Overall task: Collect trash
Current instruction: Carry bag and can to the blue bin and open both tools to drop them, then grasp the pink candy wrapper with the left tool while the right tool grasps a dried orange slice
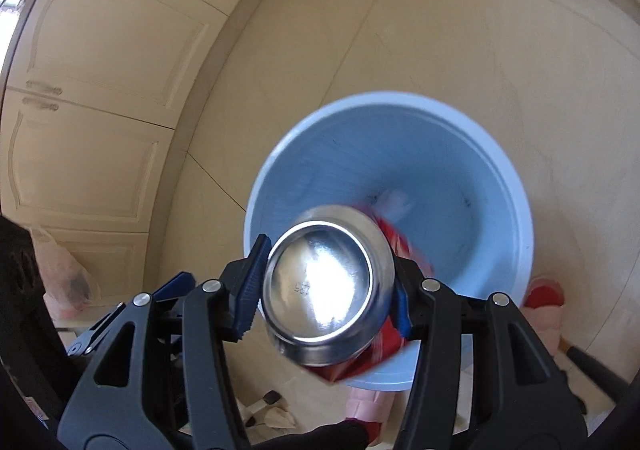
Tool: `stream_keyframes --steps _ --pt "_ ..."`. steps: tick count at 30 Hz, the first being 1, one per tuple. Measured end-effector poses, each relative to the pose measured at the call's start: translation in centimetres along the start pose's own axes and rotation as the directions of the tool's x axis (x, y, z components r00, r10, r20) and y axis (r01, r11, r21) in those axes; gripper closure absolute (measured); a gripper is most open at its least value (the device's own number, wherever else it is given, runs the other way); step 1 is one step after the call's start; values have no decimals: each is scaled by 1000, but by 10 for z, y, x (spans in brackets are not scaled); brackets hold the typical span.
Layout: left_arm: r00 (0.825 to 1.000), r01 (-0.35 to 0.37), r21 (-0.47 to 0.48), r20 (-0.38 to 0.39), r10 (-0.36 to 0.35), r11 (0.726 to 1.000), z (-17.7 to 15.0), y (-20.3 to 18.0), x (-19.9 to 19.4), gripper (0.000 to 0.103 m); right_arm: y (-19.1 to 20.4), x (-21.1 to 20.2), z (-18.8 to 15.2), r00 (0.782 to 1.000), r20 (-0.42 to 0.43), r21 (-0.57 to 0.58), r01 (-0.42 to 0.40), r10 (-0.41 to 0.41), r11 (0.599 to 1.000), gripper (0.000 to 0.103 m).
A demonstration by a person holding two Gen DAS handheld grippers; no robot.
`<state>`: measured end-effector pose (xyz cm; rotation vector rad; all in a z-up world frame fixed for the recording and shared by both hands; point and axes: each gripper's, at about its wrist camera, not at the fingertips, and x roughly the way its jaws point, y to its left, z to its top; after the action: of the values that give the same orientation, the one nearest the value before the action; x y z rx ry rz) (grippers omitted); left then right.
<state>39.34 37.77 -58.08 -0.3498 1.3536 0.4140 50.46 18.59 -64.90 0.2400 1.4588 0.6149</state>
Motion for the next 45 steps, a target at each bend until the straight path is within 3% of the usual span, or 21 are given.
stream_keyframes --steps 6,12,17,20,23,25,29,32,33,34,37,41,43,45 --pt "999 -23 36 -28 24 999 -2 -4 2 43 -17 8 -8 1000 -18 66 3 -1 998 51" --pt "1000 -6 51 -7 6 999 -2 -8 -10 42 -21 -20 -14 1000 13 66 -4 3 998 51" --pt "993 77 29 85 -79 997 -14 -8 -60 42 5 -81 -22 992 104 -28 68 -65 997 51" --pt "978 105 21 181 -107 994 -17 -5 -112 42 39 -144 -33 960 240 -116 173 -141 978 51" --pt "944 141 34 296 -144 989 -28 -4 -184 42 74 -220 -54 900 404 -170 250 -163 953 49" --pt "915 160 59 365 -170 985 -37 -9 -229 42 94 -283 -75 836 523 -178 294 -163 939 47" --pt "823 192 148 515 -242 970 -67 -34 -334 38 115 -377 -117 721 675 -163 350 -155 922 43" --pt "749 205 240 585 -310 949 -100 -68 -398 35 113 -458 -163 612 775 -123 396 -162 910 37" --pt "733 214 274 590 -339 938 -109 -80 -412 34 110 -478 -178 579 798 -106 407 -167 907 37" --pt "715 226 323 586 -381 919 -122 -98 -430 34 113 -489 -188 557 812 -92 415 -173 905 36" --pt "685 260 437 546 -483 861 -147 -139 -457 33 87 -546 -227 455 858 0 463 -238 886 34" --pt "664 324 611 397 -634 723 -194 -223 -480 33 26 -614 -283 322 864 190 502 -386 844 33" --pt "666 318 688 327 -670 652 -216 -266 -487 32 -5 -637 -303 294 847 262 492 -442 830 32" --pt "671 314 741 269 -691 594 -238 -297 -483 32 -37 -656 -322 283 828 324 463 -484 825 32"
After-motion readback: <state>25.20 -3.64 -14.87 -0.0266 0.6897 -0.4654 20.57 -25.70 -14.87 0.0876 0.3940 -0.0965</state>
